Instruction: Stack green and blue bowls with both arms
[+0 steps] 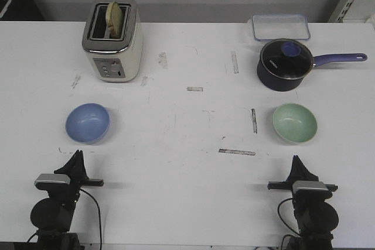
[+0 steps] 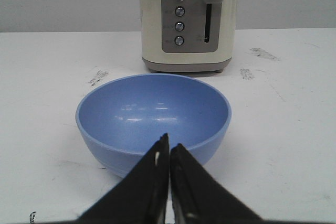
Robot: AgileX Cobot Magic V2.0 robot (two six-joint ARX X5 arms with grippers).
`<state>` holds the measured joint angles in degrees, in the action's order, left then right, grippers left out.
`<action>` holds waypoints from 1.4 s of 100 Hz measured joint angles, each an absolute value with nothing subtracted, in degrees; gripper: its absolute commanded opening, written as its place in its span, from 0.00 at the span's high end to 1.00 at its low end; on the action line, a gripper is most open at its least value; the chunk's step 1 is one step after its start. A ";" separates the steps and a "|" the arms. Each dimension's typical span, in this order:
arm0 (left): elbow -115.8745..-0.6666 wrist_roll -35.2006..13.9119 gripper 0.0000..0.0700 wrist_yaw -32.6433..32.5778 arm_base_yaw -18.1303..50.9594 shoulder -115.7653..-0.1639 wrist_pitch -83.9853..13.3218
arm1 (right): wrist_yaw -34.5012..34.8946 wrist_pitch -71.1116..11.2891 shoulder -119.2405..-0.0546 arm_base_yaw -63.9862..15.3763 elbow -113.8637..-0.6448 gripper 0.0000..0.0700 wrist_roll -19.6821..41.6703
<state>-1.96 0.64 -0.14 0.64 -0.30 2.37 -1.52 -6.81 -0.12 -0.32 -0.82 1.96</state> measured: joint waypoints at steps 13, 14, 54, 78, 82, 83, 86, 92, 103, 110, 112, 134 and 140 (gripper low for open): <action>-1.96 0.64 1.00 -0.14 0.64 -0.30 2.37 | -1.52 -6.74 -0.12 -0.32 -0.82 1.00 1.96; -1.96 0.64 1.00 -0.14 0.64 -0.30 2.37 | -1.52 -6.72 -0.12 -0.32 -0.84 1.00 1.96; -1.96 0.64 1.00 -0.14 0.64 -0.30 2.37 | -1.50 -5.30 -0.12 -0.32 -0.82 1.00 4.23; -1.96 0.64 1.00 -0.14 0.64 -0.30 2.35 | -1.96 -0.14 -0.51 -0.32 -7.79 1.00 4.86; -1.96 0.64 1.00 -0.14 0.64 -0.32 2.37 | -3.07 0.08 -1.06 -0.32 -10.96 1.00 4.36; -1.96 0.64 1.00 -0.14 0.64 -0.30 2.37 | -3.31 0.16 -1.28 -0.34 -11.81 1.00 4.23; -1.96 0.67 1.00 -0.14 0.64 -0.30 2.35 | -3.99 0.34 -2.20 -0.32 -14.48 1.00 3.81; -1.96 0.64 1.00 -0.14 0.64 -0.30 2.37 | -4.75 -0.10 -5.19 -0.32 -20.03 1.00 2.98; -1.96 0.64 1.00 -0.14 0.64 -0.30 2.35 | -4.78 -5.34 -13.50 -0.32 -29.87 0.97 2.13; -1.96 0.67 1.00 -0.14 0.64 -0.30 2.35 | -4.62 -9.19 -20.10 -0.32 -35.66 0.83 1.83; -1.96 0.64 1.00 -0.14 0.64 -0.30 2.35 | -4.49 -10.22 -22.13 -0.32 -37.32 0.77 1.74; -1.96 0.64 1.00 -0.14 0.64 -0.30 2.28 | -2.98 -21.80 -42.74 0.03 -54.81 0.43 1.69; -1.96 0.64 1.00 -0.14 0.64 -0.30 2.28 | -2.35 -25.17 -47.72 0.80 -58.63 0.39 1.69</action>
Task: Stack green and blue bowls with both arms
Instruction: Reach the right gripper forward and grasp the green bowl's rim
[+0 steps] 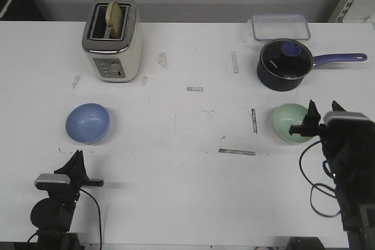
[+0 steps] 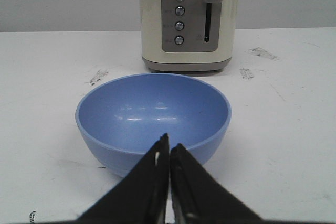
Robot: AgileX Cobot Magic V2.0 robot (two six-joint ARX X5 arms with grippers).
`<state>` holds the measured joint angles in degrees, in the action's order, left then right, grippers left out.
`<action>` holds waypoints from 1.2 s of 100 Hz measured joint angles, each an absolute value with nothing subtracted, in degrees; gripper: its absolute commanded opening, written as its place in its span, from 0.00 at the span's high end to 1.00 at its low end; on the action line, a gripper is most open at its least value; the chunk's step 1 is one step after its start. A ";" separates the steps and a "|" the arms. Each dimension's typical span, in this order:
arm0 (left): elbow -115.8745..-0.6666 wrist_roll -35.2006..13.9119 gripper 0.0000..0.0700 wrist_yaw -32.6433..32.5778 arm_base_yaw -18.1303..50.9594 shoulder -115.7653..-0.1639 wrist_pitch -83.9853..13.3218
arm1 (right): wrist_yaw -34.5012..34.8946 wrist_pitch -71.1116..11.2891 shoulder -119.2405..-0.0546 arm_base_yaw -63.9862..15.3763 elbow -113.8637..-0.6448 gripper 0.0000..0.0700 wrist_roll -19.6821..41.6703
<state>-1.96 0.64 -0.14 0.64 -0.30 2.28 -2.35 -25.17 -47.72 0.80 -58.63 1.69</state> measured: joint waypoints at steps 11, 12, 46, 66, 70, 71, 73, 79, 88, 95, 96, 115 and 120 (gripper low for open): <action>-1.96 0.64 1.00 -0.14 0.64 -0.30 2.28 | 1.85 -31.38 -56.25 3.79 -63.48 0.39 1.43; -1.96 0.64 1.00 -0.14 0.64 -0.30 2.28 | 2.37 -31.94 -56.95 4.16 -63.77 0.39 1.34; -1.96 0.64 1.00 -0.14 0.64 -0.30 2.28 | 9.30 -42.30 -74.26 15.94 -65.67 0.39 -7.53; -1.96 0.64 1.00 -0.14 0.64 -0.30 2.26 | 9.28 -41.98 -82.13 18.02 -65.67 0.39 -11.14; -1.96 0.64 1.00 -0.14 0.64 -0.30 2.26 | 9.30 -41.23 -83.44 18.04 -65.67 0.40 -11.38; -1.96 0.64 1.00 -0.14 0.64 -0.30 2.26 | 9.30 -41.04 -83.74 18.04 -65.67 0.40 -11.42; -1.96 0.64 1.00 -0.14 0.64 -0.30 2.26 | 9.30 -40.69 -84.36 18.06 -65.67 0.40 -11.57; -1.96 0.64 1.00 -0.14 0.64 -0.30 2.17 | 9.30 -39.97 -86.15 18.04 -65.69 0.41 -11.77; -1.96 0.64 1.00 -0.14 0.64 -0.32 2.15 | 9.30 -39.44 -88.42 18.04 -65.69 0.43 -11.84; -1.96 0.64 1.00 -0.14 0.64 -0.30 2.15 | 9.30 -39.35 -89.62 18.06 -65.69 0.51 -11.86; -1.96 0.64 1.00 -0.14 0.64 -0.30 2.17 | 9.30 -39.29 -89.78 18.06 -65.69 0.53 -11.86; -1.96 0.64 1.00 -0.14 0.64 -0.30 2.15 | 9.30 -37.69 -90.37 18.06 -65.69 0.99 -11.99; -1.96 0.64 1.00 -0.14 0.64 -0.30 2.15 | 9.30 -37.47 -90.37 18.06 -65.69 0.99 -12.03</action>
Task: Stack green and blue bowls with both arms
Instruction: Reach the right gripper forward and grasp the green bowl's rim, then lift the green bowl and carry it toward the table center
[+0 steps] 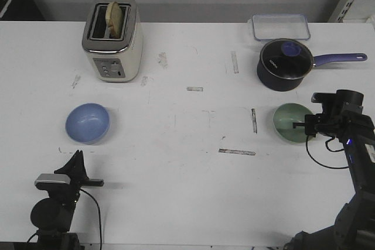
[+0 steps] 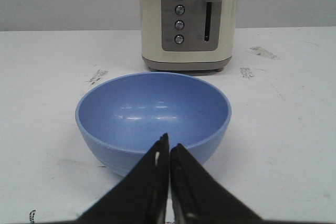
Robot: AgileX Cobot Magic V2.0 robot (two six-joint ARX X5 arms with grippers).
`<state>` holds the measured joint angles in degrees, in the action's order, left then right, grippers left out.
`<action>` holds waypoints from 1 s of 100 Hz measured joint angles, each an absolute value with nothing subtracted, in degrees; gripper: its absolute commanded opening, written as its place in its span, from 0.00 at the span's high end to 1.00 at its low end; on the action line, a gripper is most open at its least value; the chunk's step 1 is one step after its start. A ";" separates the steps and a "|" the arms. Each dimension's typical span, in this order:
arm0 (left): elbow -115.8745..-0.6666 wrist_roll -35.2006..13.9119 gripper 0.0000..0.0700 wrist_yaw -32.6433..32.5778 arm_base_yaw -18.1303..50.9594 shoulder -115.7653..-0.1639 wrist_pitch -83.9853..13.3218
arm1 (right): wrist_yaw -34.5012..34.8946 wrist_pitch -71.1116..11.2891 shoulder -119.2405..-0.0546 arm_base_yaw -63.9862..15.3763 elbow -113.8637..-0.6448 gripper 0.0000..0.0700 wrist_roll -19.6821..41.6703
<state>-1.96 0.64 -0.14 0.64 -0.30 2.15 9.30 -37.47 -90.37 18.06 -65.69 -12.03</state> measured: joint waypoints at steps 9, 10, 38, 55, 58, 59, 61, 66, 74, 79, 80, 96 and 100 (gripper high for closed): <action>-1.96 0.64 1.00 -0.14 0.64 -0.30 2.15 | 9.32 -37.32 -90.37 18.06 -65.71 0.99 -12.08; -1.96 0.64 1.00 -0.14 0.64 -0.30 2.15 | 9.39 -37.28 -90.37 18.06 -65.71 0.99 -12.08; -1.96 0.64 1.00 -0.14 0.64 -0.32 2.15 | 9.74 -38.30 -90.17 18.09 -67.83 0.99 -12.01; -1.96 0.64 1.00 -0.14 0.64 -0.30 2.17 | 11.53 -40.07 -85.89 16.40 -72.14 0.99 -11.00; -1.96 0.64 1.00 -0.14 0.64 -0.30 2.15 | 12.80 -40.29 -84.79 15.57 -73.21 0.99 -10.55; -1.96 0.64 1.00 -0.14 0.64 -0.30 2.15 | 13.26 -40.34 -84.42 15.22 -73.60 0.99 -10.41; -1.96 0.64 1.00 -0.14 0.64 -0.30 2.15 | 14.09 -40.34 -83.74 14.48 -74.30 0.99 -10.07; -1.96 0.64 1.00 -0.14 0.64 -0.30 2.17 | 15.73 -40.23 -82.08 12.12 -75.92 0.99 -9.02; -1.96 0.64 1.00 -0.14 0.64 -0.32 2.15 | 16.43 -39.88 -80.20 7.18 -77.32 0.99 -7.07; -1.96 0.64 1.00 -0.14 0.64 -0.30 2.15 | 16.49 -39.57 -79.77 3.62 -77.41 0.99 -5.96; -1.96 0.67 1.00 -0.14 0.64 -0.30 2.15 | 16.49 -39.57 -79.75 2.85 -77.41 0.99 -5.76; -1.96 0.64 1.00 -0.14 0.64 -0.30 2.15 | 16.47 -40.88 -81.14 -9.85 -77.41 0.99 -3.07; -1.96 0.64 1.00 -0.14 0.64 -0.32 2.15 | 16.47 -40.86 -81.78 -12.97 -77.41 0.99 -2.72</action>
